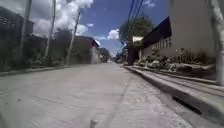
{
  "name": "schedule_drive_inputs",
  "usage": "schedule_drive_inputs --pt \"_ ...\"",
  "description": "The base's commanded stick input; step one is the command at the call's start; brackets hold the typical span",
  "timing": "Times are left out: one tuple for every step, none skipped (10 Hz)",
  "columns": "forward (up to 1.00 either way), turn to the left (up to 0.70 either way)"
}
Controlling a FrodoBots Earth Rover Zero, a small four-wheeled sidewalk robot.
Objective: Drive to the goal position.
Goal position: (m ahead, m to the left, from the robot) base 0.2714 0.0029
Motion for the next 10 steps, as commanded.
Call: schedule_drive_inputs --pt "0.2 0.0" --pt "0.4 0.0" --pt "0.6 0.0" --pt "0.8 0.0" --pt "0.92 0.0" --pt "0.93 0.0" --pt "0.93 0.0" --pt "0.93 0.0" --pt "0.93 0.0" --pt "0.93 0.0"
